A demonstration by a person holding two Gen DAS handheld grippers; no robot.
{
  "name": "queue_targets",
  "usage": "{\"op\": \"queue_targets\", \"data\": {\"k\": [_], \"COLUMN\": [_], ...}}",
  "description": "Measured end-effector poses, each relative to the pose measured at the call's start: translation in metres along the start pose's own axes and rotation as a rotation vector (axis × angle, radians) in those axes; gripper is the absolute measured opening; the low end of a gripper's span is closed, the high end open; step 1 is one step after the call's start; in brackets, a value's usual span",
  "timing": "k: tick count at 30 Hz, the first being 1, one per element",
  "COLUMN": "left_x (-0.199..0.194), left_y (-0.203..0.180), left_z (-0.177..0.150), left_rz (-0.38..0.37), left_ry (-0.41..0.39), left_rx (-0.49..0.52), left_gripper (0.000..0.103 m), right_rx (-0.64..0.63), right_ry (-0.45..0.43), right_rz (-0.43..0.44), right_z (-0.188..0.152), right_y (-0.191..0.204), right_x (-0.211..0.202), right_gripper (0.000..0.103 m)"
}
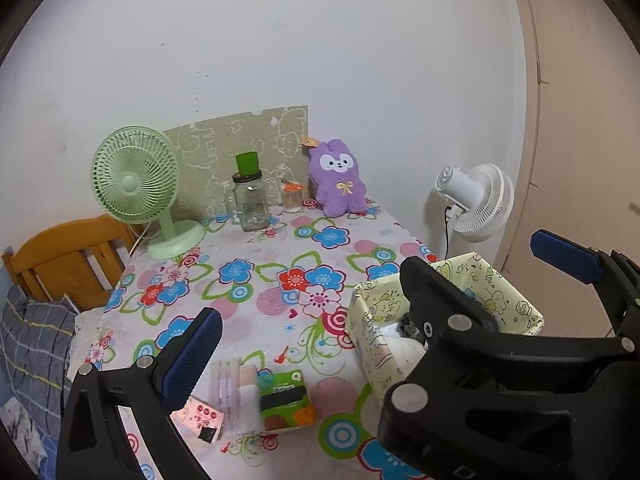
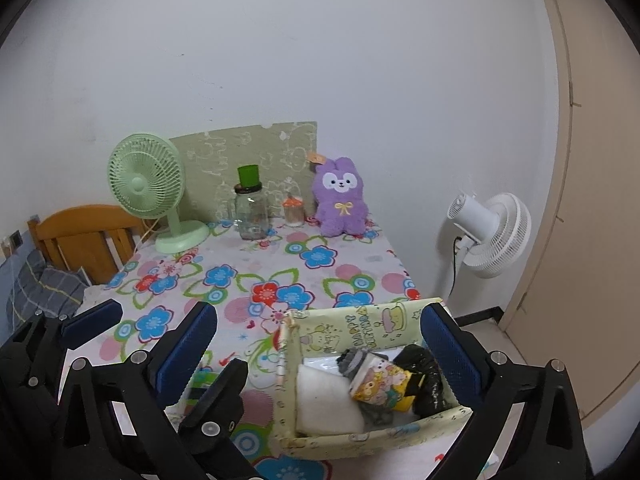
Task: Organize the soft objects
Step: 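Withdraw both grippers from the box back over the remaining items, then grasp the green QR-code tissue pack with the right gripper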
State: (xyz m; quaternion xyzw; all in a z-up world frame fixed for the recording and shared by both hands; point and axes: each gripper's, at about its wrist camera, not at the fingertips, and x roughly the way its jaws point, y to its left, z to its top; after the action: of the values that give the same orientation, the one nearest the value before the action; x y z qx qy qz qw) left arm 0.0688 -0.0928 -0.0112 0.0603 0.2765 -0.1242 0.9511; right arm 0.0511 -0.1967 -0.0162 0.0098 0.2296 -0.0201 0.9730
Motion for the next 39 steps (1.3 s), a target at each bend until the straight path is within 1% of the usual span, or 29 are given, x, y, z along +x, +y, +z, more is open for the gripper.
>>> {"op": "queue_targets", "data": {"k": [11, 17, 25, 29, 33, 39], "left_x": [-0.014, -0.016, -0.008, -0.001, 0.005, 0.013], "left_y": [0.027, 0.040, 0.058, 0.066, 0.074, 0.085], "left_z": [-0.013, -0.023, -0.039, -0.048, -0.058, -0.072], "left_rz": [0.029, 0.065, 0.061, 0.070, 0.083, 0.085], "left_ry": [-0.011, -0.016, 0.009, 0.018, 0.027, 0.046], "left_rx": [-0.028, -0.032, -0.058, -0.069, -0.074, -0.085], "left_gripper": [0.103, 0.103, 0.103, 0.103, 0.103, 0.103], "right_rx": [-0.010, -0.029, -0.041, -0.057, -0.069, -0.077], "right_ry": [0.013, -0.007, 0.016, 0.021, 0.020, 0.037], "right_rz": [0.015, -0.013, 0.008, 0.025, 0.023, 0.039], "right_z": [-0.006, -0.013, -0.025, -0.033, -0.041, -0.055], "right_y": [0.030, 0.046, 0.063, 0.072, 0.081, 0.091], "right_x": [-0.007, -0.008, 0.003, 0.010, 0.015, 0.025], "right_gripper": [0.103, 0.103, 0.103, 0.103, 0.103, 0.103]}}
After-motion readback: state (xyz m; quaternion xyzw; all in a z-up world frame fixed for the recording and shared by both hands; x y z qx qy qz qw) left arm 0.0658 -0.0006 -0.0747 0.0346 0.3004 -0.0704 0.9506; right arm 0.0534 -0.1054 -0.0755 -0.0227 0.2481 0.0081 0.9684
